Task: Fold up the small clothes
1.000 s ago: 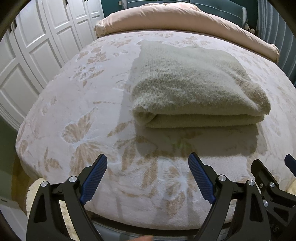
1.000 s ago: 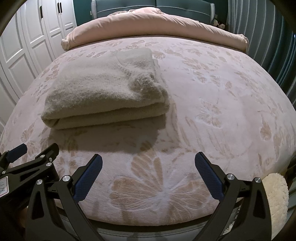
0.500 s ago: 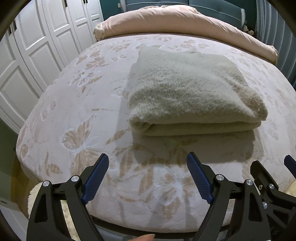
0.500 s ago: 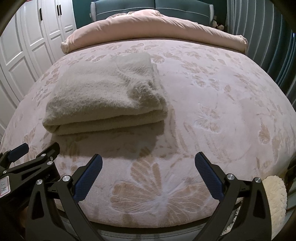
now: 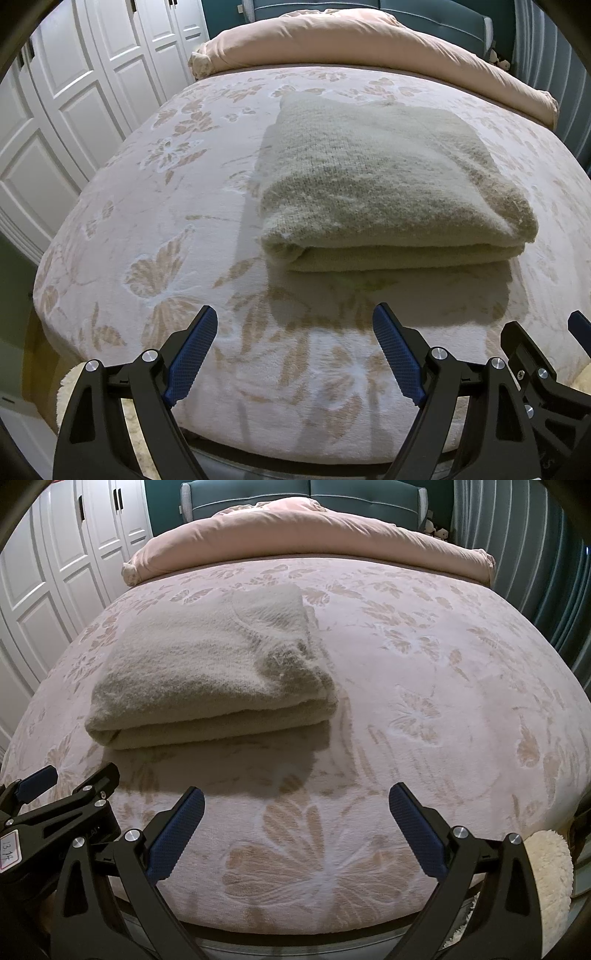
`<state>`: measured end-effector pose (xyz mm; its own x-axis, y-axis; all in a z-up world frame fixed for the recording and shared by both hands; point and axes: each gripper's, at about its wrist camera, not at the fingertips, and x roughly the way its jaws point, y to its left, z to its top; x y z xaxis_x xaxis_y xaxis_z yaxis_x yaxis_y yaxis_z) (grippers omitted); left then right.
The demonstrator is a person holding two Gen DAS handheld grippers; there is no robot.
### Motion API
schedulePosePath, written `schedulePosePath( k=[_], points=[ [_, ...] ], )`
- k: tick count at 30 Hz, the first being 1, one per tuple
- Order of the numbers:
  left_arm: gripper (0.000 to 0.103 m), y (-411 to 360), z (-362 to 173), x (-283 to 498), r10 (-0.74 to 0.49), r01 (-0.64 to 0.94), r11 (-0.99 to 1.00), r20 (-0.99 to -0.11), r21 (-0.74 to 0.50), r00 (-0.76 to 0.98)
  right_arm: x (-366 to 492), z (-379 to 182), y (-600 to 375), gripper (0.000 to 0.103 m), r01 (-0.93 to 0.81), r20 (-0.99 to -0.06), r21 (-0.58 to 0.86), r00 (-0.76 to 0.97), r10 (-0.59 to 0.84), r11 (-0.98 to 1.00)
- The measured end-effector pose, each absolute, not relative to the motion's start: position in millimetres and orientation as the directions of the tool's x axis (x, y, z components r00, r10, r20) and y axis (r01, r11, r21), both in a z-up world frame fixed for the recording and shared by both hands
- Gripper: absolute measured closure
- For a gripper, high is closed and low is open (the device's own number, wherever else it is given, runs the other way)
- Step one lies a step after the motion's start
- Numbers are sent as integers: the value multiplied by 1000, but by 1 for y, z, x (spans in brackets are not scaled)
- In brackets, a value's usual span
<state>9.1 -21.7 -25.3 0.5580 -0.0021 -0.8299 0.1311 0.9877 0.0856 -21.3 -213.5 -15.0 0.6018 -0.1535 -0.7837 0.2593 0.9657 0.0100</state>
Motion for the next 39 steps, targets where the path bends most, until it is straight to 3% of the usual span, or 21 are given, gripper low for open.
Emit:
schedulePosePath(
  k=[39],
  points=[
    [21,-21,-24,35,25,128,988,-891,92,453,9,-15,-216,5,262,-841,-44,511,-178,964]
  ],
)
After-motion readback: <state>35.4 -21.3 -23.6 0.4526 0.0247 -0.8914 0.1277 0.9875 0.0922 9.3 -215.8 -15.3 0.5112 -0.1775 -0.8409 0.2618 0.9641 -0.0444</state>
